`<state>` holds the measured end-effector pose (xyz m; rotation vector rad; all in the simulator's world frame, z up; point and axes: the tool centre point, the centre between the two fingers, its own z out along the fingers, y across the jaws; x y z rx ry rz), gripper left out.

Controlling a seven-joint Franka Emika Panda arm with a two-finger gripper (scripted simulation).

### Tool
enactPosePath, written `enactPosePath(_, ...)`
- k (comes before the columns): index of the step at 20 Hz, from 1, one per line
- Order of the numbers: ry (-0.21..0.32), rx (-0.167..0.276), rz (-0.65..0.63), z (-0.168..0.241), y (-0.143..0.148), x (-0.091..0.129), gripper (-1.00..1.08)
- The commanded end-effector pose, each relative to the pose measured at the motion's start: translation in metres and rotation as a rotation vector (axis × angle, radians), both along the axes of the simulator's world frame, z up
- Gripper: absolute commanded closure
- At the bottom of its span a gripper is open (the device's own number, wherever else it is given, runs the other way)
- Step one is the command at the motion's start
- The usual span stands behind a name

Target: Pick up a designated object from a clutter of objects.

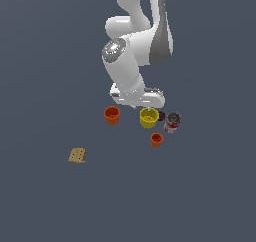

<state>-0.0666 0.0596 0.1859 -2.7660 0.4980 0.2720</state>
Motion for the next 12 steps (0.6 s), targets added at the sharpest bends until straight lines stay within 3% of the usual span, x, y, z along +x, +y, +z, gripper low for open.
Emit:
enactPosePath(1, 0.032, 0.031, -0.068, -0.016, 0.004, -0.011, -0.2)
enactPosePath(12, 0.167, 0.115, -0.348, -0.072, 0.013, -0.059, -0.2)
